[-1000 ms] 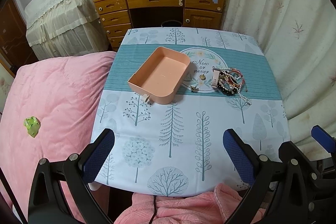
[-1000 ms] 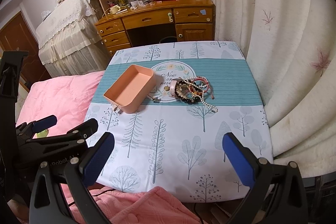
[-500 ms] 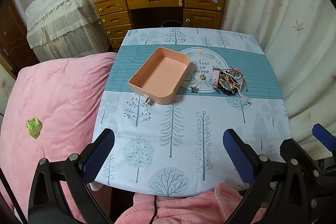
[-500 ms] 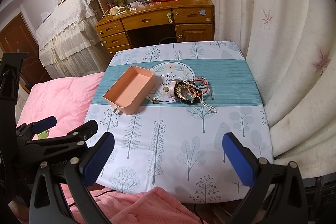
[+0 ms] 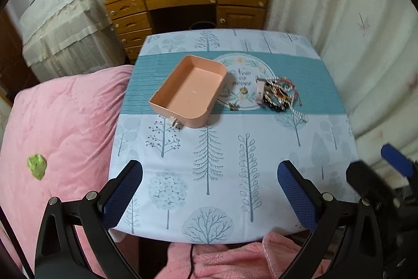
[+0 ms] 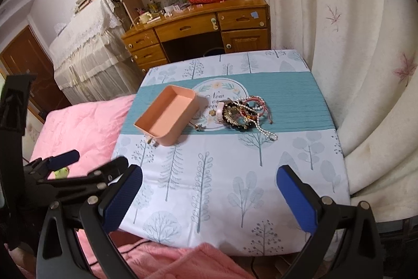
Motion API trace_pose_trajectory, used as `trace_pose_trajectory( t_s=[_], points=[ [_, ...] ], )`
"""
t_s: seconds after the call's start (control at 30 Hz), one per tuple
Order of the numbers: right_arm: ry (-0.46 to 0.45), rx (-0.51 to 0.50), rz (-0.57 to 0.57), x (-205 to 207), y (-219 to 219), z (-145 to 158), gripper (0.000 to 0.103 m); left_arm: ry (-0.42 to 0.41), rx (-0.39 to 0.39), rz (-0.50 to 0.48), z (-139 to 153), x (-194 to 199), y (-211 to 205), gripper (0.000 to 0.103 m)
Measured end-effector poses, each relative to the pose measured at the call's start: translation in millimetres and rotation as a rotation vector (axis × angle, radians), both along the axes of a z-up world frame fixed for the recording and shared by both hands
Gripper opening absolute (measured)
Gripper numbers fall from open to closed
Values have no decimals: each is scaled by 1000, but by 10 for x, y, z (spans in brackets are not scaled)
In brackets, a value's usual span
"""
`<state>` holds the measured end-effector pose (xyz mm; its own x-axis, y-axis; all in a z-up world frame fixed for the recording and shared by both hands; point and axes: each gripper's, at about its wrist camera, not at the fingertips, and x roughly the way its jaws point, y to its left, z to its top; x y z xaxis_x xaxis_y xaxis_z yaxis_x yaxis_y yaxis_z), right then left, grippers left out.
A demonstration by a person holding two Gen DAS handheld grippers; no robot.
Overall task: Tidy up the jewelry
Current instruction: 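Grasp the silver watch with the left tool while the right tool grasps tangled chains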
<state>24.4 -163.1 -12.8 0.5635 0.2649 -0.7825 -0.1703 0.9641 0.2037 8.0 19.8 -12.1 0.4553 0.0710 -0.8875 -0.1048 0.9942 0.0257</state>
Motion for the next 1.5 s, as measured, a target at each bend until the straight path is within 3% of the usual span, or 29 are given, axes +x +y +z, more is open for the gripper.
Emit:
trace_pose_trajectory(
  t_s=[0.17,0.37,0.57,0.63,0.7,0.77,0.9,0.97,1.03,1.2,1.3,1.37,1.43,1.5],
  points=[
    [1,-26,-16,117,-18,-158,103,52,-6,-101,-198,230,-61,102],
    [-30,-202,-45,364,-43,-361,103,77,-149,-175,-436,700,1,102],
    [-109,-317,42,615,5,-579,103,71,-265,-172,-681,1189,-27,102],
    [-147,-414,76,712,64,-762,103,61,-293,-178,-817,1382,-94,102],
    [-163,-537,99,840,135,-1014,99,59,-273,-177,-981,1586,-201,102],
    [-151,-569,145,961,159,-1215,82,66,-251,-178,-1120,1725,-291,100],
    [-113,-570,216,1211,111,-1641,67,73,-201,-162,-1430,2018,-488,91],
    [-73,-529,221,1327,37,-1785,52,76,-189,-136,-1520,2094,-523,87],
    [-25,-466,213,1478,-66,-1913,44,74,-202,-112,-1615,2171,-547,86],
    [-24,-381,211,1722,-215,-2024,43,68,-243,-96,-1773,2289,-620,73],
    [-22,-327,231,1849,-232,-2060,41,57,-246,-92,-1809,2319,-648,71],
    [-8,-276,260,1904,-238,-2066,19,47,-263,-89,-1824,2336,-662,60],
    [-1,-230,267,1956,-244,-2044,5,45,-270,-82,-1855,2363,-676,35],
    [9,-217,274,1963,-250,-2031,5,50,-269,-83,-1885,2382,-701,24]
  ],
)
